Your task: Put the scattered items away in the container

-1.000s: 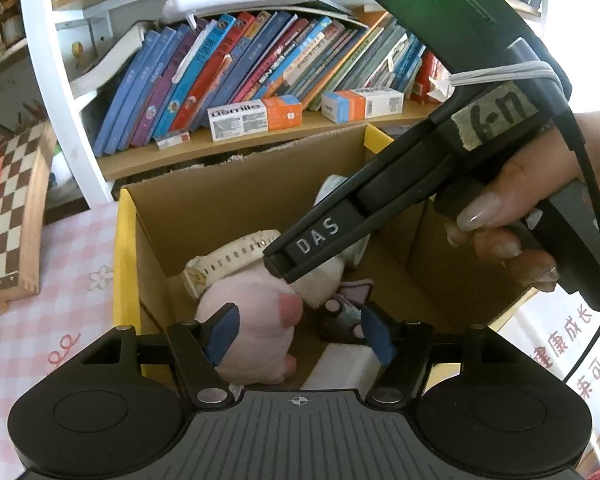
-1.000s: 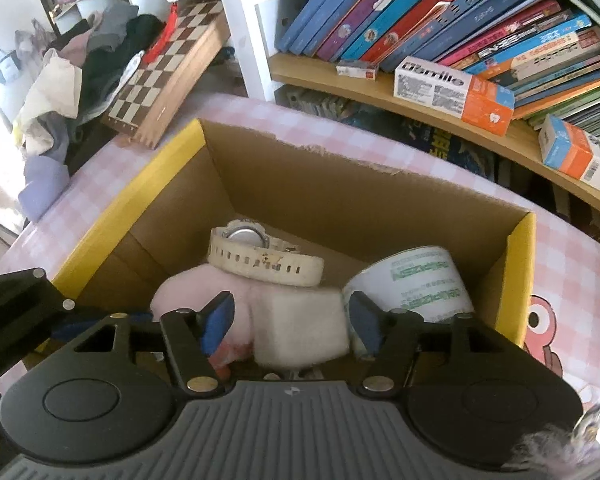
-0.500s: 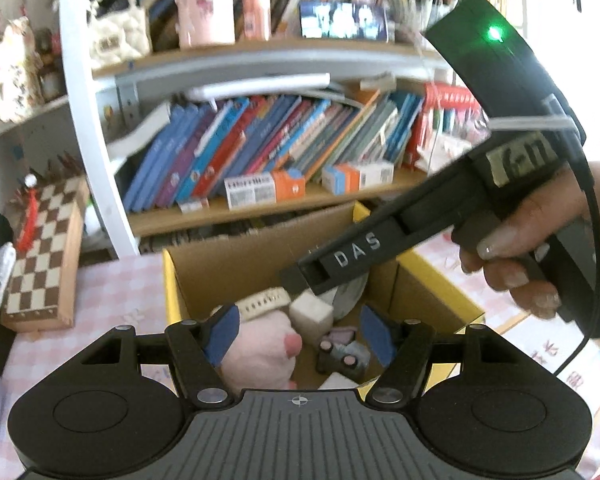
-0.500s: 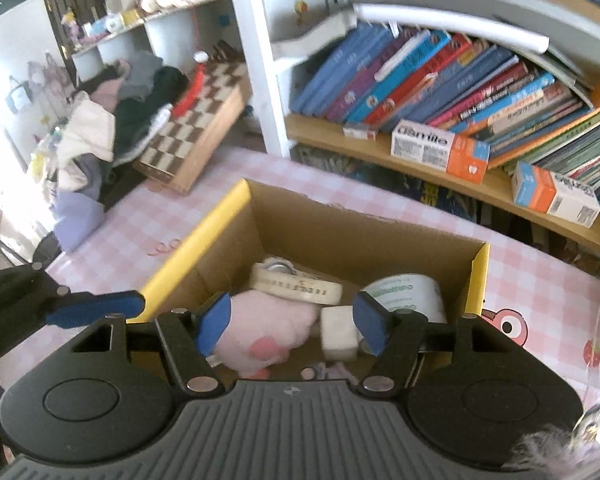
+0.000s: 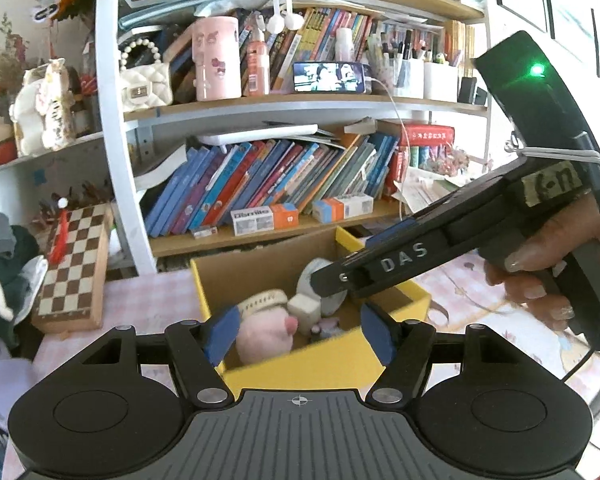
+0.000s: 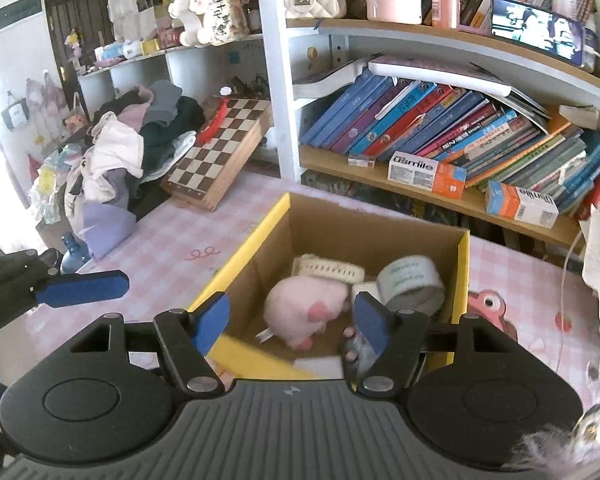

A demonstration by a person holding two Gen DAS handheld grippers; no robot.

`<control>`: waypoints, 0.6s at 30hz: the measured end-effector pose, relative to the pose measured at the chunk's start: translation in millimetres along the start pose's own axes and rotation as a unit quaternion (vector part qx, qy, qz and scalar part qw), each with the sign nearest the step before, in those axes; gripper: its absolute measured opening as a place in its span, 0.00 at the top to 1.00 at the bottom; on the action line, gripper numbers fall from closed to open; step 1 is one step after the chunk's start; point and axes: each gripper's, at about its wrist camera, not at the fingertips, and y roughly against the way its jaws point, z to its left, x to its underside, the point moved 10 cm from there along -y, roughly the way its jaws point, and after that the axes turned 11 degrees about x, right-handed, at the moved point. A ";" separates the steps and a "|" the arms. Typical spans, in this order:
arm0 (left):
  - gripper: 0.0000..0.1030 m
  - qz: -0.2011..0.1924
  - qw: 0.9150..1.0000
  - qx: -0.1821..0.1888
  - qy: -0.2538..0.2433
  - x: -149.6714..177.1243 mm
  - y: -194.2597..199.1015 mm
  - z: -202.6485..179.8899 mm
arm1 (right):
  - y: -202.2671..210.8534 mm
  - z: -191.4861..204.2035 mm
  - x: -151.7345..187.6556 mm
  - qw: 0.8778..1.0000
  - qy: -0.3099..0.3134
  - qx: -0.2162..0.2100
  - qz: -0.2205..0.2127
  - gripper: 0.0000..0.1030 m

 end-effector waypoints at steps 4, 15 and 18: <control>0.33 0.001 1.000 -0.003 0.006 14.3 23.9 -0.1 | 17.1 14.4 21.9 1.000 -0.006 0.003 0.001 0.34; 0.33 -0.002 0.999 -0.029 0.022 47.7 71.6 0.5 | 62.3 41.2 75.8 0.999 -0.031 0.032 -0.016 0.33; 0.32 -0.002 0.999 -0.040 0.029 58.1 78.8 1.0 | 70.7 41.0 90.5 0.997 -0.040 0.054 -0.026 0.32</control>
